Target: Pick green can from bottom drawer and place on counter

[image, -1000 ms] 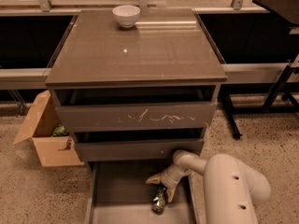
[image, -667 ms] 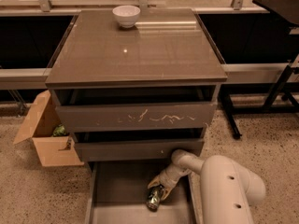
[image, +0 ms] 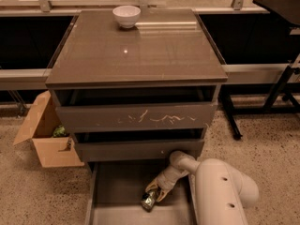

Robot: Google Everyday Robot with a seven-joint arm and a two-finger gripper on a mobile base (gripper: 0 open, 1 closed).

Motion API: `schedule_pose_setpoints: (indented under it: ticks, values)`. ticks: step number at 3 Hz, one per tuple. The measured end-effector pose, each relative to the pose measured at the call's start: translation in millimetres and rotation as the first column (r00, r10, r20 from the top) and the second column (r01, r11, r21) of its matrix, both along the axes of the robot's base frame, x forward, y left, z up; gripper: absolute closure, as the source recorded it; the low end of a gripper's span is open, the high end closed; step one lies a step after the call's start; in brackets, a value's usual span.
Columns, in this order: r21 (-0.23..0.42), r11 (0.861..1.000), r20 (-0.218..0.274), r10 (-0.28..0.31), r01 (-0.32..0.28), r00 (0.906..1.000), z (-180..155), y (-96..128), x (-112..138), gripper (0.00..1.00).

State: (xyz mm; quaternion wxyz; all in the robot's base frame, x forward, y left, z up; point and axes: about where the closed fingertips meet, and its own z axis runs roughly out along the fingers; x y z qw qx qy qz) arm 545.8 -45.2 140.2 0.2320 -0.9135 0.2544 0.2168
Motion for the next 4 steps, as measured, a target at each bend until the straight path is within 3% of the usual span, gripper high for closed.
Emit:
schedule_pose_setpoints:
  ticks: [1,2,3,4]
  values:
    - [0.064,0.997,0.088,-0.044,0.039,0.9952,36,-18,4,1.00]
    - [0.090,0.991,0.163,-0.111,0.097,0.9804,73,-45,-3,1.00]
    - [0.106,0.984,0.226,-0.167,0.146,0.9598,117,-75,-20,1.00]
    - [0.108,0.983,0.226,-0.167,0.146,0.9598,117,-75,-20,1.00]
